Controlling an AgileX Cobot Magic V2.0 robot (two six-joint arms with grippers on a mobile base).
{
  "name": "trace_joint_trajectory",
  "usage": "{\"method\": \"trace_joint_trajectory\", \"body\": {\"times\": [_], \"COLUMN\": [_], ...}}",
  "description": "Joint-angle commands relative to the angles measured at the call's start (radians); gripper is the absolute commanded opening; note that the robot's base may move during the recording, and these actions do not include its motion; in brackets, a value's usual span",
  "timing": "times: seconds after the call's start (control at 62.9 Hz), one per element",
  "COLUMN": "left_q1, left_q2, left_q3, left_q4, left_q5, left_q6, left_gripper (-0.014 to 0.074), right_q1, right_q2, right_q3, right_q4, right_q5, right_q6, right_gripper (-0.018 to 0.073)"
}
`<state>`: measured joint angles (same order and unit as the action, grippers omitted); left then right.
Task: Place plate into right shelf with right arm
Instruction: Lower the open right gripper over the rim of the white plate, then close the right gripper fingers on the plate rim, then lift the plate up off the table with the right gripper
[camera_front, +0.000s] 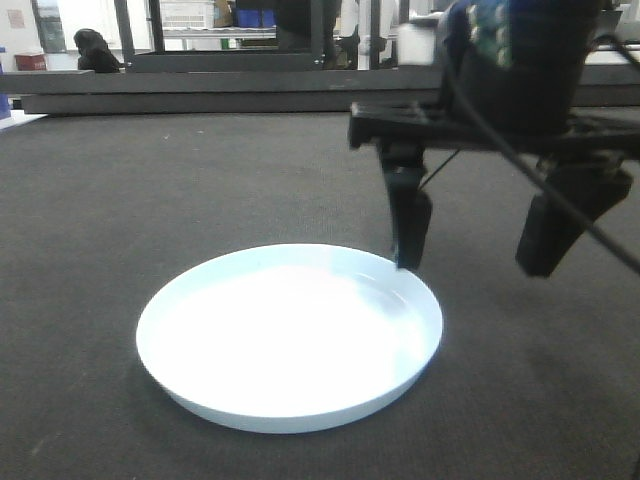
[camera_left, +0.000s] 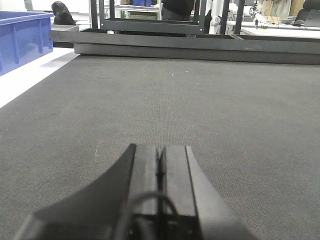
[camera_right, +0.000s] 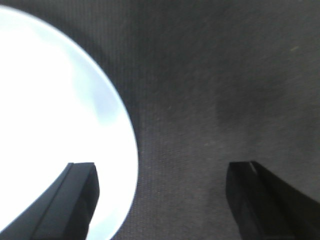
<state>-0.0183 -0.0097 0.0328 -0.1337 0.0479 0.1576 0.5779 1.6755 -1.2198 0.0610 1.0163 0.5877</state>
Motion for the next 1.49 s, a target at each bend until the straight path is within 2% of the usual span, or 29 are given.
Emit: {"method": "trace_joint_trajectory", "body": {"times": [0.0, 0.429, 0.509, 0.652, 0.763, 1.065, 1.304, 1.399, 1.478], "left_q1": [-0.002, -0.002, -0.002, -0.002, -0.002, -0.002, -0.002, -0.002, -0.002], "left_q2": [-0.010, -0.010, -0.010, -0.010, -0.010, -0.010, -0.010, -0.010, -0.010], "left_q3": [0.010, 0.010, 0.010, 0.010, 0.010, 0.010, 0.010, 0.010, 0.010], "left_q4": [-0.008, -0.008, -0.008, -0.008, -0.008, -0.008, -0.008, -0.008, -0.008], "left_q5": [-0.090, -0.090, -0.090, -0.090, -0.090, -0.090, -0.090, -0.090, -0.090], "left_q6": [-0.007, -0.007, -0.007, -0.007, -0.007, -0.007, -0.007, -0.007, -0.007], "left_gripper": [-0.0128, -0.0128, -0.0128, -0.0128, -0.0128, -0.0128, -0.0128, -0.0128, -0.0128], "right_q1": [0.016, 0.040, 0.040, 0.040, 0.040, 0.040, 0.034, 0.019, -0.004], "right_q2": [-0.008, 0.068, 0.068, 0.068, 0.068, 0.054, -0.043, -0.101, -0.156], "right_q3": [-0.035, -0.034, -0.034, -0.034, -0.034, -0.034, -0.034, -0.026, 0.017], "right_q4": [0.013, 0.028, 0.028, 0.028, 0.028, 0.028, 0.027, 0.028, 0.030], "right_q5": [-0.016, -0.071, -0.066, -0.066, -0.066, -0.056, -0.081, -0.147, -0.257], "right_q6": [0.001, 0.017, 0.017, 0.017, 0.017, 0.017, -0.004, -0.058, -0.113], "right_gripper": [0.0622, 0.0614, 0.0543, 0.0327, 0.0217, 0.0069, 0.0069, 0.0069, 0.0069]}}
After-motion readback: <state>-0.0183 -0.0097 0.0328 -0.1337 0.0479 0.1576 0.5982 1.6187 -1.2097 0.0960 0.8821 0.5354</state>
